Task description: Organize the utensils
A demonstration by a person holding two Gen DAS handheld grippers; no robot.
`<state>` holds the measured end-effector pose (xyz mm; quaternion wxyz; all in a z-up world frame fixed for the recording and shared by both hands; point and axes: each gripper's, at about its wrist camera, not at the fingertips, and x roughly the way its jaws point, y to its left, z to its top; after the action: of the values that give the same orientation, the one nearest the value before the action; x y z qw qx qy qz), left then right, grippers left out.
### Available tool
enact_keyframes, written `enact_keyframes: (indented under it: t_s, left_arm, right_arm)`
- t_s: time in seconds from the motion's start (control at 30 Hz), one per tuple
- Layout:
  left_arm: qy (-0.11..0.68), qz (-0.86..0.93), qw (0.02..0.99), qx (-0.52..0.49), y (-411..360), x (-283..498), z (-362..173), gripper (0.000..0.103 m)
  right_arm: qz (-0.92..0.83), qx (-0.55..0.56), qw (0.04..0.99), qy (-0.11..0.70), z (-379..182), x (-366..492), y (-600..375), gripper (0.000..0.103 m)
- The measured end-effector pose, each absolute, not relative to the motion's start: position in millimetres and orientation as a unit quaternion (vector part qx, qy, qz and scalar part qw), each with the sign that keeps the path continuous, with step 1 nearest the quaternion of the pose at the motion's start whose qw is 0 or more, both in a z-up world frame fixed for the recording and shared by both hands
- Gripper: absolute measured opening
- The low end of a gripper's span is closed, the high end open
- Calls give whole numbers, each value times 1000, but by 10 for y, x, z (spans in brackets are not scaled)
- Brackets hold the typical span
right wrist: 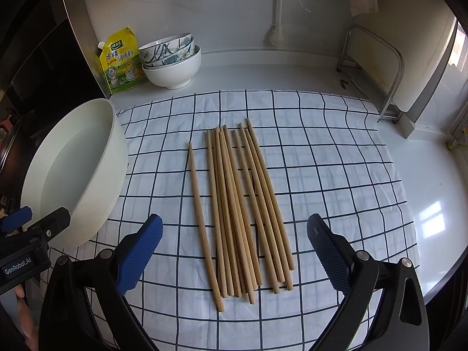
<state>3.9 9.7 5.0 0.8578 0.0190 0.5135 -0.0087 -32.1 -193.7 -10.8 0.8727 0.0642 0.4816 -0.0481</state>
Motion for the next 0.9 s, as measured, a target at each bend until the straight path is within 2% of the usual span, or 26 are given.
enact_keyframes:
  t_s: [0.9]
  left_arm:
    - [511,-6,859,18,96,22,59,96]
  right_arm:
    - [-47,65,875,477,-49,-346,-1942,94]
